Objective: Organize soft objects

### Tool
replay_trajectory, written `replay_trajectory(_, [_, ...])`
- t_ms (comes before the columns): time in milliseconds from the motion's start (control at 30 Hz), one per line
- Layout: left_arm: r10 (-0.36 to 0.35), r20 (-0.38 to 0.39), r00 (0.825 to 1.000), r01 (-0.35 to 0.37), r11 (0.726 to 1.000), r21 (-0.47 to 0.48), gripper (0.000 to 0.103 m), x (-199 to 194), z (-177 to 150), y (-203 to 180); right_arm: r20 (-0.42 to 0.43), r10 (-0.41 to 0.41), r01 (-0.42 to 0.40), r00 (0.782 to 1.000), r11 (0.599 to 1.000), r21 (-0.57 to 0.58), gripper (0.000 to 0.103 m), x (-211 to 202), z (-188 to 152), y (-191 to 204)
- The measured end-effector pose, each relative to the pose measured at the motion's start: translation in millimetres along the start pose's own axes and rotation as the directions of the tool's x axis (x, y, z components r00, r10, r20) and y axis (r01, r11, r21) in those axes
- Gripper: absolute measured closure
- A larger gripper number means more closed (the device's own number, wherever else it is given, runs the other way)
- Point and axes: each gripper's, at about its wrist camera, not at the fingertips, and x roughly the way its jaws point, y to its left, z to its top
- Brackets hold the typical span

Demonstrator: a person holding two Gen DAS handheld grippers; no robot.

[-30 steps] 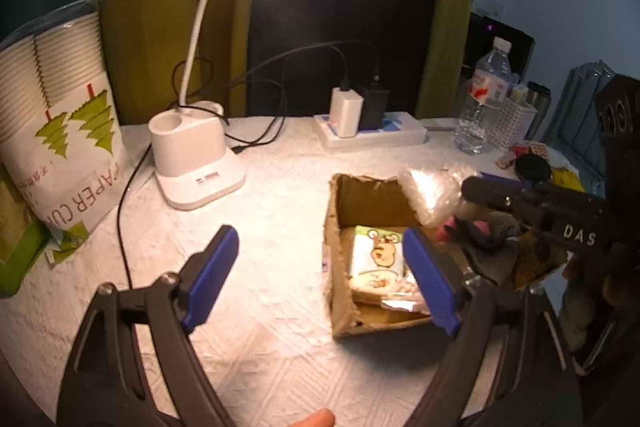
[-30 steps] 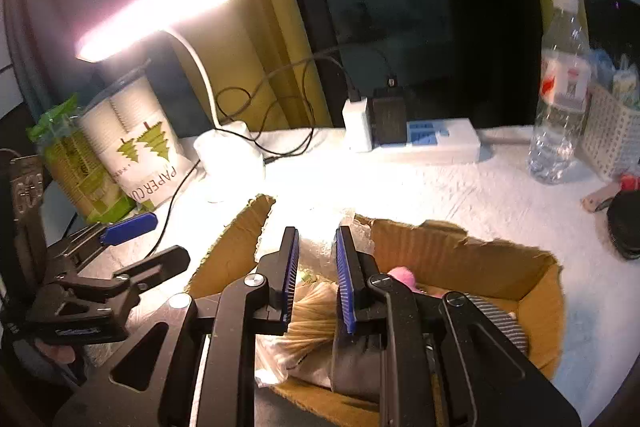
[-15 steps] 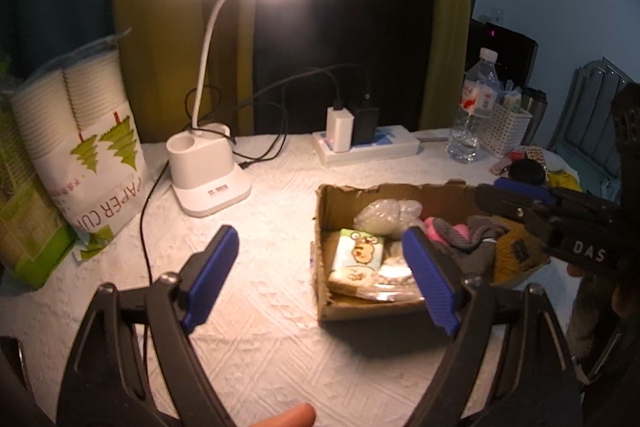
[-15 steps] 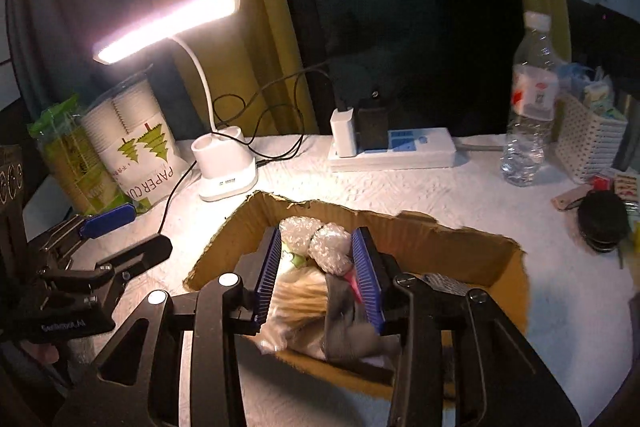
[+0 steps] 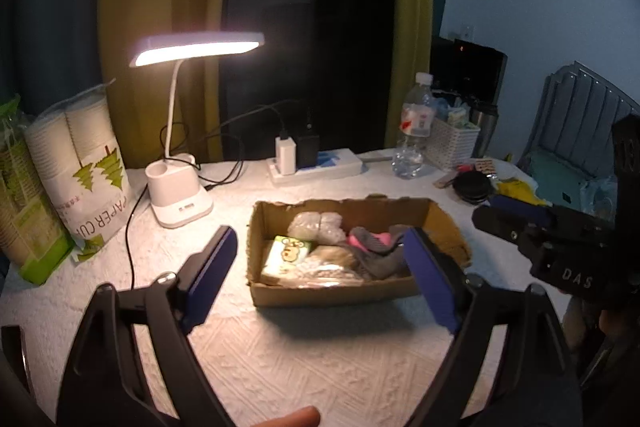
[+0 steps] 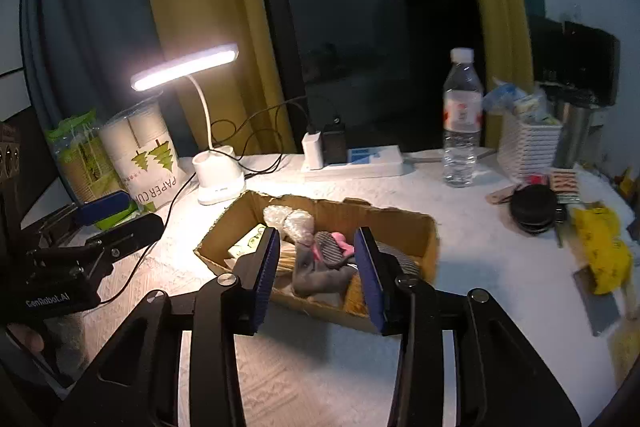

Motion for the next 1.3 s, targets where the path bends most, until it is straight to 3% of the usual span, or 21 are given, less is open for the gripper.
replay_trajectory(100, [-0.006,0.019,1.000,0.006,1.000,0.011,0.016,-17,1,-11,0.025,-0.012,0.012,1.000,1.000,-0.001,0.051,-20,-3,-1])
replay_trajectory(400, [-0.001,0.098,0.995,-0.003,0.999,0.042,0.016,-66,8,-32,0.110,-0.059,0.061,0.992,0.998,-0.021,0.049,-83,-3,7])
replay_trajectory(533, [-0.004,0.146,0.989,-0.004,0.998,0.057,0.016,-89,15,-39,0.165,-0.081,0.088,0.983,0.995,-0.036,0.040,-116,-1,15])
replay_trajectory(700, [-0.003,0.187,0.982,-0.008,0.999,0.054,0.016,-113,20,-43,0.208,-0.089,0.101,0.974,0.994,-0.048,0.039,-144,0,22])
replay_trajectory(1300, [-0.005,0.225,0.974,-0.008,0.999,0.054,0.016,-137,22,-48,0.231,-0.098,0.114,0.968,0.992,-0.056,0.039,-165,-1,24])
